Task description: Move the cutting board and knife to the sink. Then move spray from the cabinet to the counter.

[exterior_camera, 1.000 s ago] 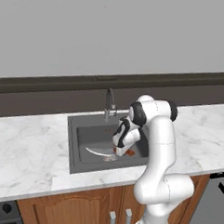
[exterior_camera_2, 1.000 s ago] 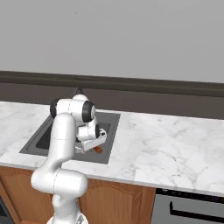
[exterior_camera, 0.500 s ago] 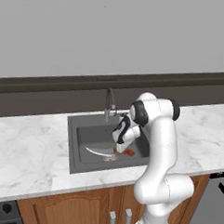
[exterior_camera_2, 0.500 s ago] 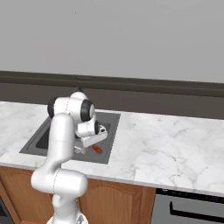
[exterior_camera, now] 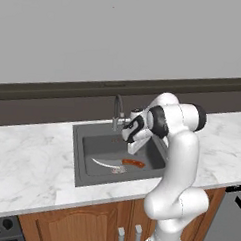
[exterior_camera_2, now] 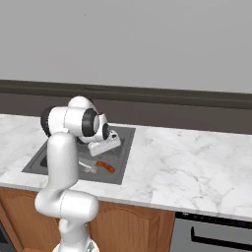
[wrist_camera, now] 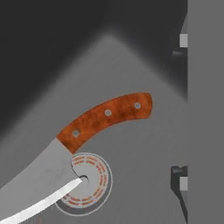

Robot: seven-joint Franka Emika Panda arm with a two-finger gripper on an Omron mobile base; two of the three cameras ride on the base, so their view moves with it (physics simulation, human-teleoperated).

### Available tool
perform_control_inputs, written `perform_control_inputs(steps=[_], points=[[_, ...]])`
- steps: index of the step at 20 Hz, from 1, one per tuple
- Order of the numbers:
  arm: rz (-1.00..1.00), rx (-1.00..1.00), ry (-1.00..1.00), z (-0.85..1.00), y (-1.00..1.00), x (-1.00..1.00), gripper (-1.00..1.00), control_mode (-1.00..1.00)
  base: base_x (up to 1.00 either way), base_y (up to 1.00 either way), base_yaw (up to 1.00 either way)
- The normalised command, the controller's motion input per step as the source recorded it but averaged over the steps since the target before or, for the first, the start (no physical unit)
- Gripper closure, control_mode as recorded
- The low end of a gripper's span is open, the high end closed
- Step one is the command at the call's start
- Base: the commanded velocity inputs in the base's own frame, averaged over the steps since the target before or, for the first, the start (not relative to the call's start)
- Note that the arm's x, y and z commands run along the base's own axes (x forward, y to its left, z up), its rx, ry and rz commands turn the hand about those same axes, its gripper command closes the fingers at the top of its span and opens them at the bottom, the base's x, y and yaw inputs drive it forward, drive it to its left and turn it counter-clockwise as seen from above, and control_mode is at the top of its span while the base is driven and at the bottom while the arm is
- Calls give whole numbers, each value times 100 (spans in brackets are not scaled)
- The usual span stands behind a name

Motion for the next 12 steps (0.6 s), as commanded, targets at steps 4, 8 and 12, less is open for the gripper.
perform_control_inputs(steps=[4,8,12], points=[[0,1,-7,72,-25,-75,-100,-100,0,0,0],[0,6,-16,89,-33,-87,-100,-100,0,0,0],[0,6,-18,100,-33,-77,-100,-100,0,0,0]])
